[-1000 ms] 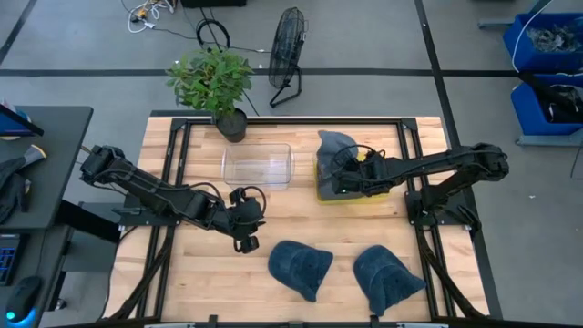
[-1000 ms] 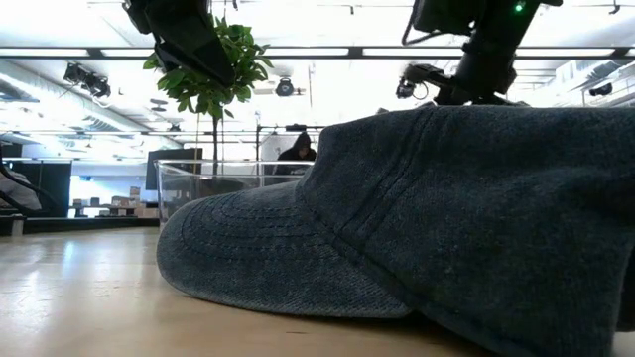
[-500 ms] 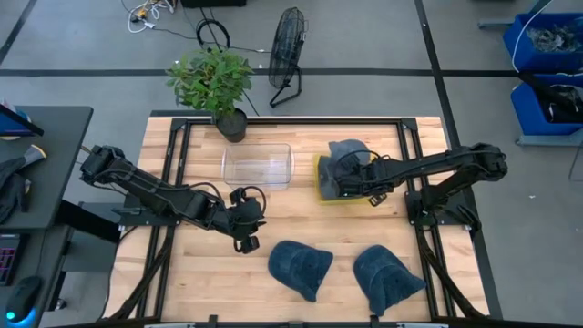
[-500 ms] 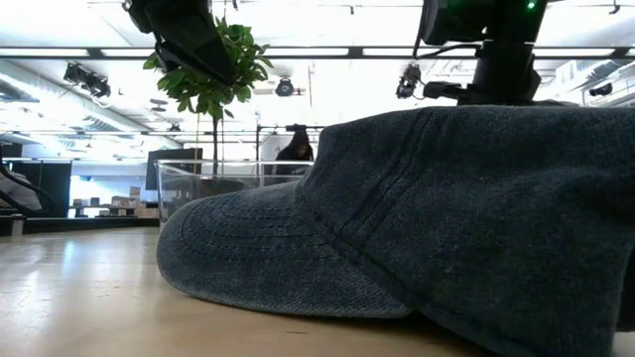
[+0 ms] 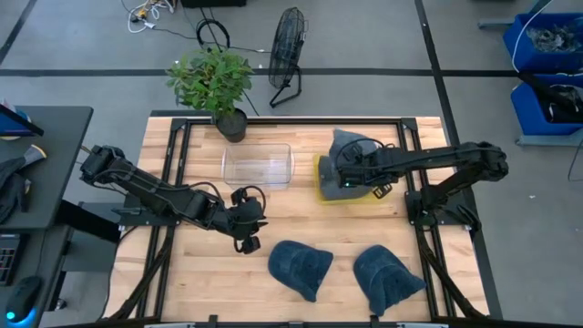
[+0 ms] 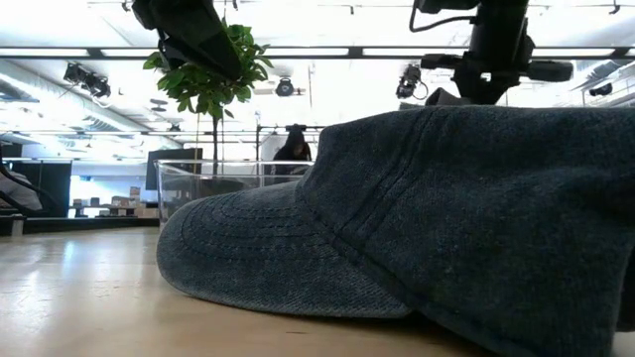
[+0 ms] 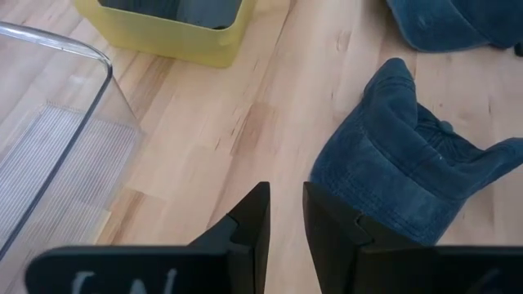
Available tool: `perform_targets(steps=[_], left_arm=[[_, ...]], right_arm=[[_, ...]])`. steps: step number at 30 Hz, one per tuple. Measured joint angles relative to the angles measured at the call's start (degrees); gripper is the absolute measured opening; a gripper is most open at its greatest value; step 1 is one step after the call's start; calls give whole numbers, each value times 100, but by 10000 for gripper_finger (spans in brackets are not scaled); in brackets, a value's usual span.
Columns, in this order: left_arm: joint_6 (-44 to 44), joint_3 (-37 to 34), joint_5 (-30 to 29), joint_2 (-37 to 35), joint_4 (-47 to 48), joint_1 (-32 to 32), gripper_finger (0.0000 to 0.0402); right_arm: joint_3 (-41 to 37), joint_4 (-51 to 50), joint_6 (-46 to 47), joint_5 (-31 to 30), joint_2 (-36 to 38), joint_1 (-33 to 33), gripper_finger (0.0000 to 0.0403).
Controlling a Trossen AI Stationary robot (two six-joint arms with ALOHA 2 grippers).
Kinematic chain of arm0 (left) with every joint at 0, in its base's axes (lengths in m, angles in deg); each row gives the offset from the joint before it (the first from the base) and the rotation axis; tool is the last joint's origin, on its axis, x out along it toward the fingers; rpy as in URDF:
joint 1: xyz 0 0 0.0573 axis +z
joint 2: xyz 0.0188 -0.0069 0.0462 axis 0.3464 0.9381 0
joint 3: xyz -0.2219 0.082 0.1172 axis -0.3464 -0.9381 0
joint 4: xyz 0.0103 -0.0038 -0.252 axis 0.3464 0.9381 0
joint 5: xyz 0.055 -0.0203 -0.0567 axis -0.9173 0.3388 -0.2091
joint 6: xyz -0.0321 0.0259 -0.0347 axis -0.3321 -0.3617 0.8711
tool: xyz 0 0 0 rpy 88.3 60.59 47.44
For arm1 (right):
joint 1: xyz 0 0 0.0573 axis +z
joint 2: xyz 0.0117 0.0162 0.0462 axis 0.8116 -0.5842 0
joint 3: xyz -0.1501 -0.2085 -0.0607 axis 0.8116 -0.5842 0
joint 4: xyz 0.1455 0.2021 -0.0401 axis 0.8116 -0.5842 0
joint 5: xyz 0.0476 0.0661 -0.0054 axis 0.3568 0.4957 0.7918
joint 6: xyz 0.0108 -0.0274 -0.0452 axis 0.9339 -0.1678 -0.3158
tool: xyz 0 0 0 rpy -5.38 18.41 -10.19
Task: Pick & Place hat
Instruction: Put the gray cap into the yellow bin
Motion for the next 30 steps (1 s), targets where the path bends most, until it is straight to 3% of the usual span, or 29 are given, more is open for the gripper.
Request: perform_targets(steps=[9, 22, 30], left_arm=[[1, 0, -1, 0, -12, 2, 78], [2, 0, -2, 0, -16, 2, 78], [2, 0, -1, 0, -16, 2, 78]], right_arm=[[-273, -24, 469, 1359, -518, -127, 31], [-275, 726, 535, 1287, -1216, -439, 31], [-273, 886, -34, 1306, -1318, -538, 31]])
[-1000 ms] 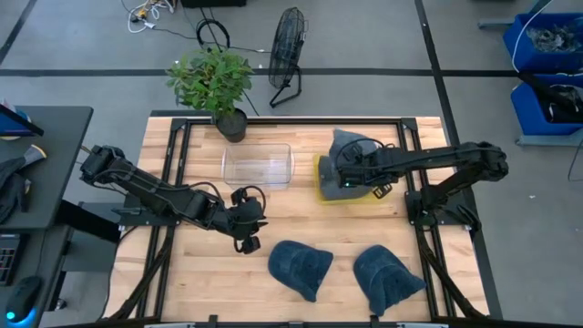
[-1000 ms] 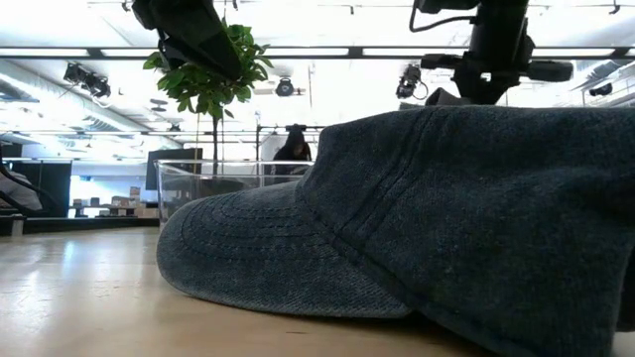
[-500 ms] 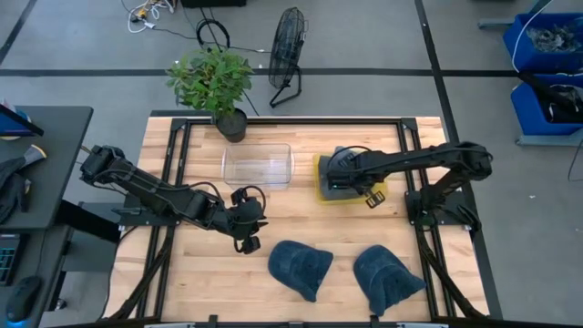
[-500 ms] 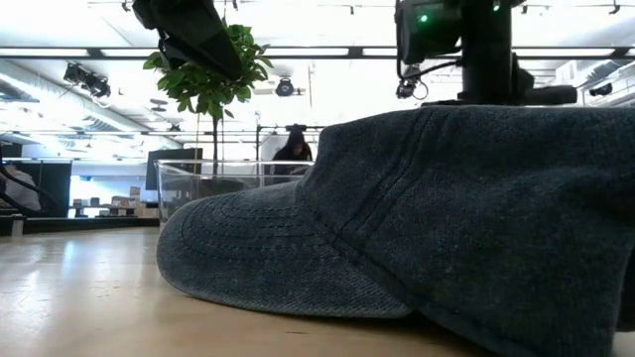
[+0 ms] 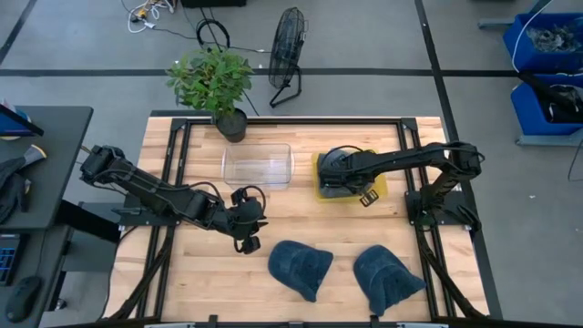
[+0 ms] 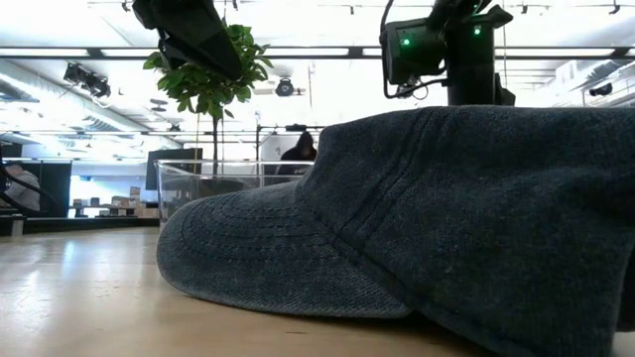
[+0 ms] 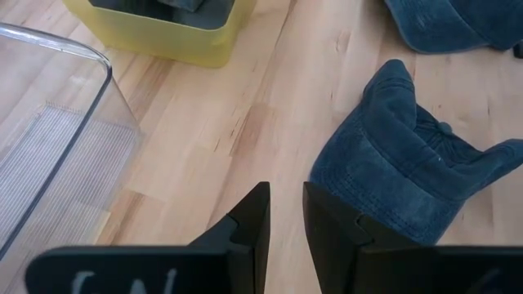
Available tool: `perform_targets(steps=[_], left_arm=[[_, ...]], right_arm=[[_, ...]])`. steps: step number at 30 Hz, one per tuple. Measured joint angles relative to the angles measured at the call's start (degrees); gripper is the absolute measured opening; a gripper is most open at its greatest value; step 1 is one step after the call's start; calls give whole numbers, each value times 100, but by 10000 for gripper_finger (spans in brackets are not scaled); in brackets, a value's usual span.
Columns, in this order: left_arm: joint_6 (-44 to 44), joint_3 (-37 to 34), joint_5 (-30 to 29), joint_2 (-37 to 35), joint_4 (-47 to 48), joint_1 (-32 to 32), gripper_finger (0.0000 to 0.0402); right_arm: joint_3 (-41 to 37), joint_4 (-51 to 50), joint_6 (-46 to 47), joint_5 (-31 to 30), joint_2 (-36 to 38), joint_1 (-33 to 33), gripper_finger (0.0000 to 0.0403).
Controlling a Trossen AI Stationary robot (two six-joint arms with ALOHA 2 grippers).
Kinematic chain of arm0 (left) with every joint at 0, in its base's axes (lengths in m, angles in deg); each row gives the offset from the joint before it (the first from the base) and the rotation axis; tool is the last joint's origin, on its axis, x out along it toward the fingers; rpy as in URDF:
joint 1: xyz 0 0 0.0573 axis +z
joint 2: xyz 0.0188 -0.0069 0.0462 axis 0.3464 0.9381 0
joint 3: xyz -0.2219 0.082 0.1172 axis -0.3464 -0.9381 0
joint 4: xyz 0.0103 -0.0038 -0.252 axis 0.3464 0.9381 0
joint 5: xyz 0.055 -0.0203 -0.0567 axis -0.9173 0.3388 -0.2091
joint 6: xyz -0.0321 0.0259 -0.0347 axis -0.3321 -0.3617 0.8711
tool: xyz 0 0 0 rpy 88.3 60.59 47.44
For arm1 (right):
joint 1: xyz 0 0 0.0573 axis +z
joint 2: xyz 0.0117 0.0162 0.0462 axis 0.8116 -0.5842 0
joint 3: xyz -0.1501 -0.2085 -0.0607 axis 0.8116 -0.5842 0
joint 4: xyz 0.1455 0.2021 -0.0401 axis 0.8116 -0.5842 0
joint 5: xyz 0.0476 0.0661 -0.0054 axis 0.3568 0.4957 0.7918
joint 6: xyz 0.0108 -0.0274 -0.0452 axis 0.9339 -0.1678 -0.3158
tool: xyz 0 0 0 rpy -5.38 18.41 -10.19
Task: Pick & Place hat
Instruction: Put the gray cap into the yellow bin, then put the left blue cap into the transparent bin
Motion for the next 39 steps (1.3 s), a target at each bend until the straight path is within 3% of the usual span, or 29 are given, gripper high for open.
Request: perform_targets(steps=[14, 20, 25, 31, 39], left_arm=[[0, 0, -1, 0, 2, 0, 78], [0, 0, -1, 0, 2, 0, 78], [-2, 0, -1, 0, 2, 0, 78], [0, 0, -1, 0, 4, 0, 78], [-2, 0, -1, 0, 4, 0, 78]], right_arm=[[0, -188, 622, 94, 0, -134, 62], [0, -184, 108, 744, 0, -421, 104], [0, -185, 163, 1110, 4, -613, 163], [81, 5, -148, 842, 30, -803, 222], [951, -376, -533, 280, 48, -623, 265]])
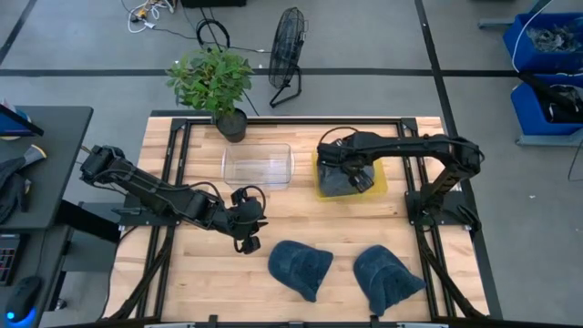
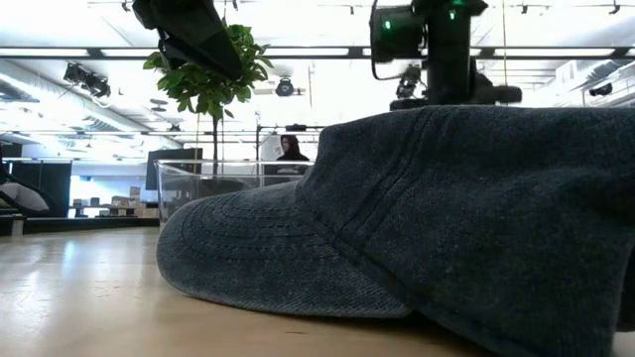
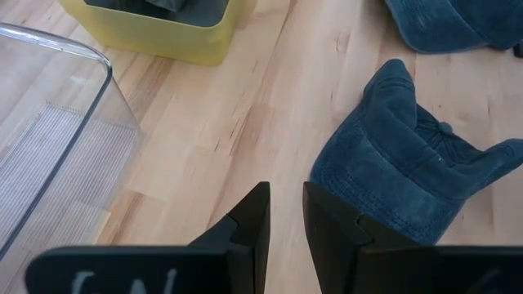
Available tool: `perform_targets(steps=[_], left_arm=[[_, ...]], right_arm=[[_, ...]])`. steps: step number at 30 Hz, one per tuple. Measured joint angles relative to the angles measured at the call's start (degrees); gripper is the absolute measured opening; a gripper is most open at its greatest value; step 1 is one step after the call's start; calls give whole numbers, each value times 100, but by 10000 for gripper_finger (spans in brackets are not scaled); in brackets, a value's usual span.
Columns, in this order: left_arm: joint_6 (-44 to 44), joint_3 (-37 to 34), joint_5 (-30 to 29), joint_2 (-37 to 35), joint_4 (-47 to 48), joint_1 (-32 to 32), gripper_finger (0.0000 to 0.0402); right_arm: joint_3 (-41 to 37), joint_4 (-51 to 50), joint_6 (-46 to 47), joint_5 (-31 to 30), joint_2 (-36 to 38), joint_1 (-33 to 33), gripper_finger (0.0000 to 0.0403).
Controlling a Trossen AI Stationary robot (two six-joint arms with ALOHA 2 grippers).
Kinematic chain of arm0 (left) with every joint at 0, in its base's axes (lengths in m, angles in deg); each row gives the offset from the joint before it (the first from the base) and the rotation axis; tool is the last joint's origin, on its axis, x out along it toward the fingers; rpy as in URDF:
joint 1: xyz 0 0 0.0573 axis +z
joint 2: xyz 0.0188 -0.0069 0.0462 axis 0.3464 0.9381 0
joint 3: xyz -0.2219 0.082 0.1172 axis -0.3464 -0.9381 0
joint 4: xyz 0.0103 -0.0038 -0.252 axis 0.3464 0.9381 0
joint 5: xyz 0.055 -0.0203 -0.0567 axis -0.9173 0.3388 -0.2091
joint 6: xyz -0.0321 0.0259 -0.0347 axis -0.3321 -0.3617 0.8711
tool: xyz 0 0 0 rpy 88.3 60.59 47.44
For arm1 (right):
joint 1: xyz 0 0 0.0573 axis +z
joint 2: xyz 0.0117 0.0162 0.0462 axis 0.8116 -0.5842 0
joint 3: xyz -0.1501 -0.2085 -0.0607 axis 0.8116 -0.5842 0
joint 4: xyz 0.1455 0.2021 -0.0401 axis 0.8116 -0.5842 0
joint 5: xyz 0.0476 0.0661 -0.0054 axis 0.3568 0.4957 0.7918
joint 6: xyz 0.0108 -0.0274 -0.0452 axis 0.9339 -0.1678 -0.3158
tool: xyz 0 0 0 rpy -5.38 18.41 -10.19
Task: Pick & Place hat
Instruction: Put the left blue cap into the transparent bin
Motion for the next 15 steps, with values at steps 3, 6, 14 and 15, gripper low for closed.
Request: perform_targets(steps=[3, 6, 14, 15], left_arm=[[0, 0, 0, 0, 0, 0, 78], [0, 0, 1, 0, 0, 0, 78], [0, 0, 0, 0, -1, -1, 78], [-1, 0, 0, 0, -1, -2, 78]], right_arm=[[302, -433, -4, -47, 0, 192, 273], [391, -843, -469, -282, 0, 448, 277], [346, -1300, -2850, -1708, -4, 1417, 276], [346, -1235, -3182, -1716, -4, 1515, 276]])
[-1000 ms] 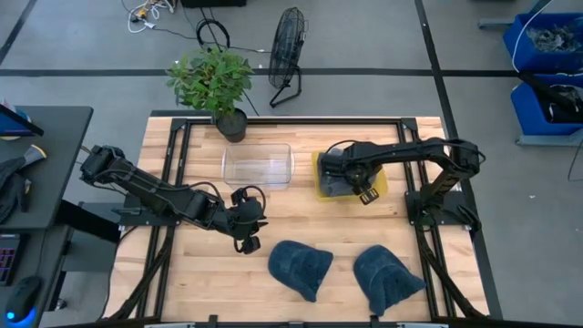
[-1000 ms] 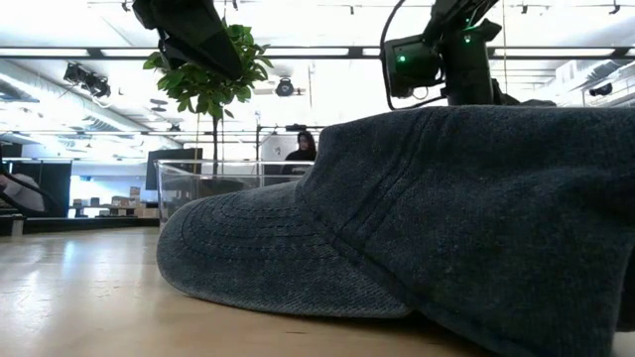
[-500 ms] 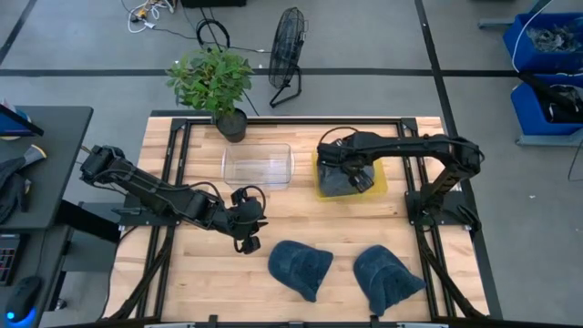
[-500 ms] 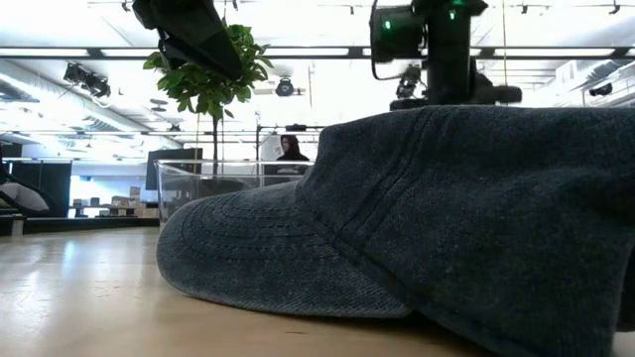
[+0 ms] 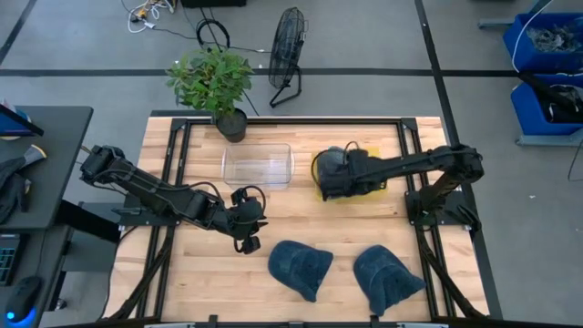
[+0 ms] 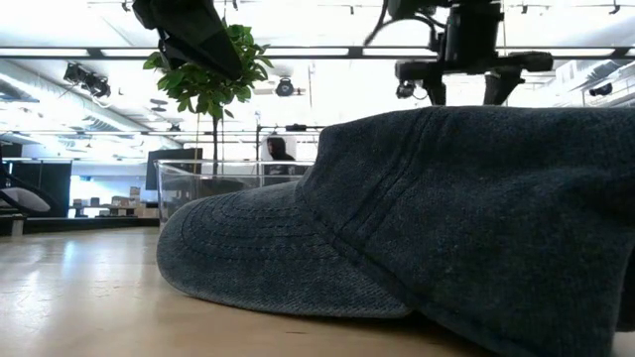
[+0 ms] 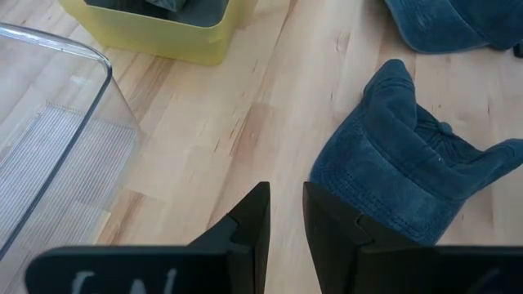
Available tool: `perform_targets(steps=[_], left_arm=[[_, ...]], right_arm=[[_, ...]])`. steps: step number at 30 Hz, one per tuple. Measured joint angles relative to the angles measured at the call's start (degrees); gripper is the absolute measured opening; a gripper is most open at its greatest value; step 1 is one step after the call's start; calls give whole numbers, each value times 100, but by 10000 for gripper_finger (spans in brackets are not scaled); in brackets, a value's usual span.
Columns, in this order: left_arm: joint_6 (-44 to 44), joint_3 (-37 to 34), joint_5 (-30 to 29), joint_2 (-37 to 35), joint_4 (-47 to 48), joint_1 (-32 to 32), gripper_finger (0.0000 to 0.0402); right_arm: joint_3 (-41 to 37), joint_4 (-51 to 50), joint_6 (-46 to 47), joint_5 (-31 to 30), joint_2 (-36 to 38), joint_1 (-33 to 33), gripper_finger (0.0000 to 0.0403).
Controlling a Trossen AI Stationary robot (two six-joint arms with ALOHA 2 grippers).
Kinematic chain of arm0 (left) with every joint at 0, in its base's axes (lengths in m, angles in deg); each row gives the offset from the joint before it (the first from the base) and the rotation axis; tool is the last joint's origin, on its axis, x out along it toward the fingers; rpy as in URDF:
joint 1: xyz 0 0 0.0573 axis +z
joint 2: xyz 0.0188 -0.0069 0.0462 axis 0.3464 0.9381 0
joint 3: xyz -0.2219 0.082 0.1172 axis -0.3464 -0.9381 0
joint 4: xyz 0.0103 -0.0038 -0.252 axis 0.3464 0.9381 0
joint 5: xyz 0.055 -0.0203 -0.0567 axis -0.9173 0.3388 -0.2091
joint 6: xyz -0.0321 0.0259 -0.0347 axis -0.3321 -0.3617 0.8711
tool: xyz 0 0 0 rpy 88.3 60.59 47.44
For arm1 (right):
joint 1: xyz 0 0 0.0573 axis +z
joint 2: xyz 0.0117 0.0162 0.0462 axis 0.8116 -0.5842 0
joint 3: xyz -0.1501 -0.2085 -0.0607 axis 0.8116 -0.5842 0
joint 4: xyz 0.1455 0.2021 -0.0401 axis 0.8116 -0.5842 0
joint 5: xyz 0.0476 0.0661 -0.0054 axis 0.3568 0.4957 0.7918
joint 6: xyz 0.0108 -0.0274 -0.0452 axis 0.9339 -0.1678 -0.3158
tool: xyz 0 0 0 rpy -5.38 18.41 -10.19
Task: Pick & Place hat
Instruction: Put the left blue cap into the transparent bin
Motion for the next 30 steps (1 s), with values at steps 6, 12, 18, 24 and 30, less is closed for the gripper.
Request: perform_targets(steps=[6, 12, 18, 24, 30], left_arm=[[2, 0, 2, -2, -1, 1, 78], [1, 0, 0, 0, -1, -1, 78], [1, 0, 1, 0, -1, -1, 78], [1, 0, 0, 0, -1, -1, 78], [-2, 0, -1, -1, -84, 2, 78]], right_arm=[[-2, 807, -1659, -52, 0, 366, 277], [-4, 1710, -3243, -665, -2, 451, 274], [-4, 2045, -5732, -983, -2, 394, 274], [-4, 1825, -6481, -333, -2, 524, 274], [-9, 1771, -7764, 680, -2, 1044, 274]])
